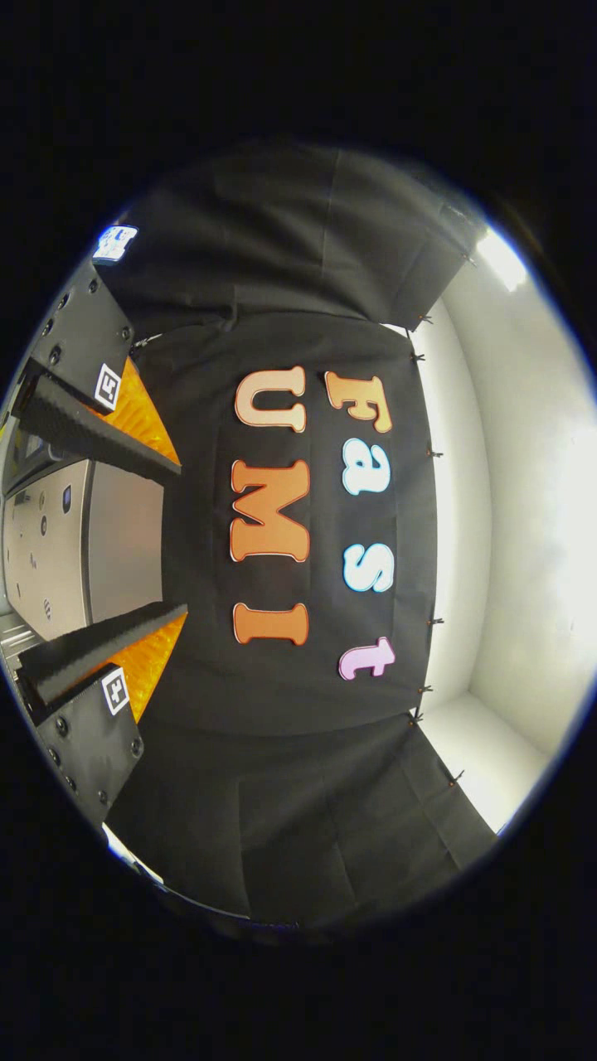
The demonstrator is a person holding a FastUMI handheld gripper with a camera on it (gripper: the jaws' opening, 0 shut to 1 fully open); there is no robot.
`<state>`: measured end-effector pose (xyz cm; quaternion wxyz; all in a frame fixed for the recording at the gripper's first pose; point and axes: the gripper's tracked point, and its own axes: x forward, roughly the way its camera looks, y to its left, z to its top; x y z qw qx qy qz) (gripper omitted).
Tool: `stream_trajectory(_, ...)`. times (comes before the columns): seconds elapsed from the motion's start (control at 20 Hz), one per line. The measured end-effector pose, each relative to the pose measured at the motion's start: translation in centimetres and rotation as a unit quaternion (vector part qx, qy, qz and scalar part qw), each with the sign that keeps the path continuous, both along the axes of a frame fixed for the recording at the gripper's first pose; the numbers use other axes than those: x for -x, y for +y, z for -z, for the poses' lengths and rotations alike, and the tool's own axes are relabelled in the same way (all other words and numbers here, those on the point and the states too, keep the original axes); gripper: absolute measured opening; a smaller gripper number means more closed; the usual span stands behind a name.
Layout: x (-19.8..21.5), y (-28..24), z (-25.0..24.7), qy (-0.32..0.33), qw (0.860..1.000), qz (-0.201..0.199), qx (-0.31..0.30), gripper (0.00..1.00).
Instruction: Put the clothes into the washing machine and then close the washing machine lid.
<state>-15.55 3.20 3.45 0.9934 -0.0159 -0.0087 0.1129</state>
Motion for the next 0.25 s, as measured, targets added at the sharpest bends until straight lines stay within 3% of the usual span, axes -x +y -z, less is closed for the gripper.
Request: stream_trajectory(0.25,2.1,-0.5,1.0,-0.006,1.000,-0.006,-0.008,0.97)
